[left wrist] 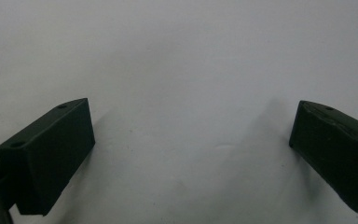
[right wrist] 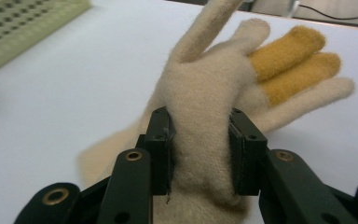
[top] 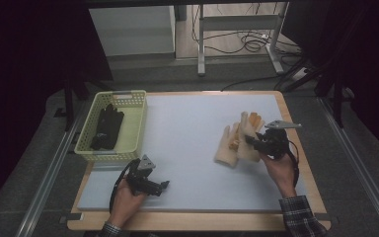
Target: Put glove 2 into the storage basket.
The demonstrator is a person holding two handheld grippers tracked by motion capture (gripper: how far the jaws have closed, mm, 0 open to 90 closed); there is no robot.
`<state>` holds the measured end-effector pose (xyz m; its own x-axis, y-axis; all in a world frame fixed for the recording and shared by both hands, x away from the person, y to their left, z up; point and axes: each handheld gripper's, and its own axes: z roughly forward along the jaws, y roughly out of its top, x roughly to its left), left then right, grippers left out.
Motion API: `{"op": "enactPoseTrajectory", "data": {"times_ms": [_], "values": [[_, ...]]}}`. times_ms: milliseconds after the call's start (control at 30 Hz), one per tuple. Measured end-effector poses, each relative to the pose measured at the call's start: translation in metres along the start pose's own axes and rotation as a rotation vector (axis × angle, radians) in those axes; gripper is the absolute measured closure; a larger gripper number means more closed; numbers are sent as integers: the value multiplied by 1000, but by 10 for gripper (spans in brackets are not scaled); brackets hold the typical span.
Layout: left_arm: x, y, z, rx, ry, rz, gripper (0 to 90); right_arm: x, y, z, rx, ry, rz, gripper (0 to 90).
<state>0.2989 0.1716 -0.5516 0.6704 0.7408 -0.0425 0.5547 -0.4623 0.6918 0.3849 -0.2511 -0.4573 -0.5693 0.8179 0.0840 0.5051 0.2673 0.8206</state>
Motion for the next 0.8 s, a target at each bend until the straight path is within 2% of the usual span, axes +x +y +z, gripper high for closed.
{"op": "enactPoseTrajectory", "data": {"times_ms": [233, 467, 667, 800], "values": [[0, 0, 0, -3, 2, -1, 0, 49, 10, 9, 9, 68, -66, 639], [0, 0, 0, -1, 1, 2, 0, 96, 15, 32, 33, 119, -118, 636], [0, 0, 0, -2, 1, 0, 0, 123, 6, 61, 73, 143, -135, 635], [0, 0, 0, -1, 1, 2, 0, 136, -6, 82, 112, 134, -143, 632]]}}
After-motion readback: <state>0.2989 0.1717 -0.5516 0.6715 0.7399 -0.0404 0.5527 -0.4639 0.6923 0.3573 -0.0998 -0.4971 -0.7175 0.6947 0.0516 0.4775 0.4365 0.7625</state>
